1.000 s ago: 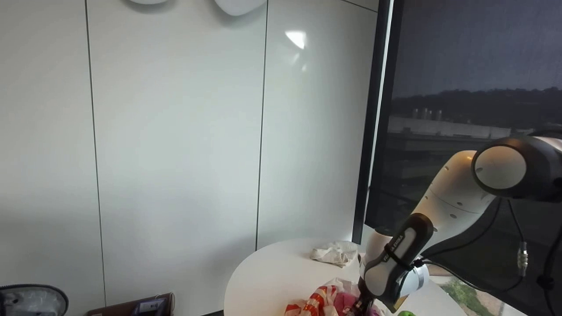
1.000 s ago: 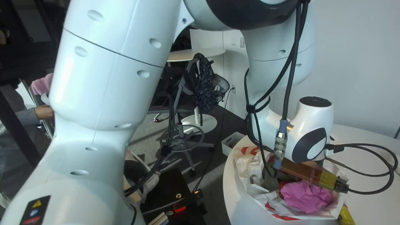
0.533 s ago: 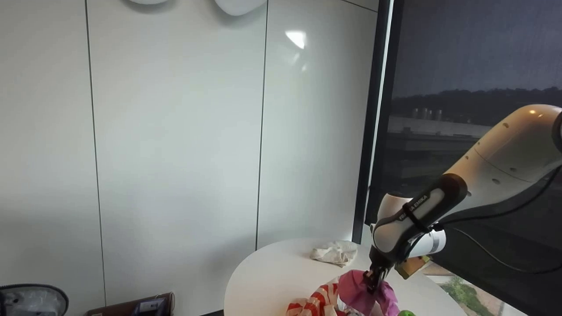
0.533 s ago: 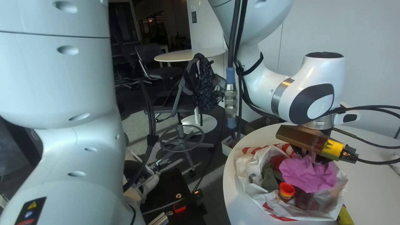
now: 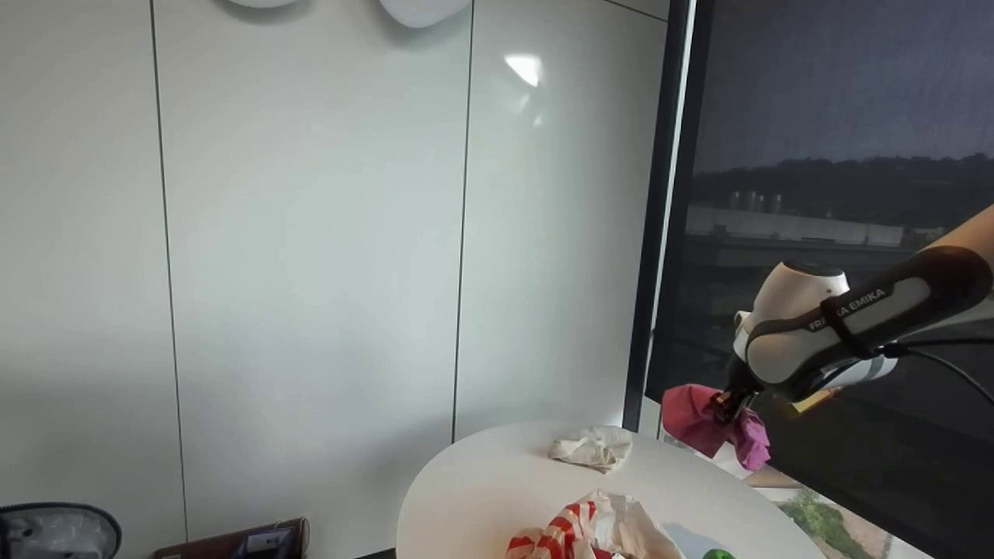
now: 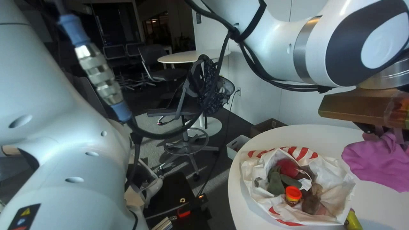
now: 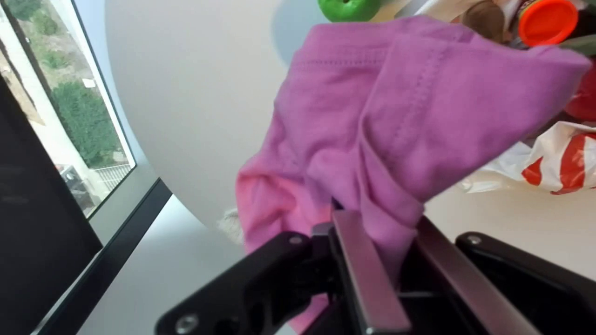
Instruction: Remove the pink shirt, the turnip plush toy, the moose toy and the orange object from the plastic bag
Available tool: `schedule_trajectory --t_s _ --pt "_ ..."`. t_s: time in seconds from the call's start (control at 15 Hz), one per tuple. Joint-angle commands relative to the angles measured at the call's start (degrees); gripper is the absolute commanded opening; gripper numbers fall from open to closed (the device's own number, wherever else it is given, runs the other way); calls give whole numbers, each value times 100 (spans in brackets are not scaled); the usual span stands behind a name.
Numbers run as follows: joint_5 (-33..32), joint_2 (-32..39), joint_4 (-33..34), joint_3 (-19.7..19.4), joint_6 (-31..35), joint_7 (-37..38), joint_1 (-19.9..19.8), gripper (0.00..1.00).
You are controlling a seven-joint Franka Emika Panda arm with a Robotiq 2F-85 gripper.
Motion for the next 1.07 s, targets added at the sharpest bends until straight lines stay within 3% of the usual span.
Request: schedule_trajectory --t_s 0.0,0.2,0.4,0.53,0.8,1.0 --pt "-848 571 209 -259 1242 428 -519 11" --pt "-1599 1557 713 -236 1815 1027 -993 11" --pt "-2016 2574 1310 -409 1810 1484 -913 11" --pt "-2533 3276 1837 -779 1849 1883 -643 10" --pt "-2625 4414 2804 -1100 1827 2065 -351 10" --pt "-2428 4995 3321 -969 1765 1933 -389 10"
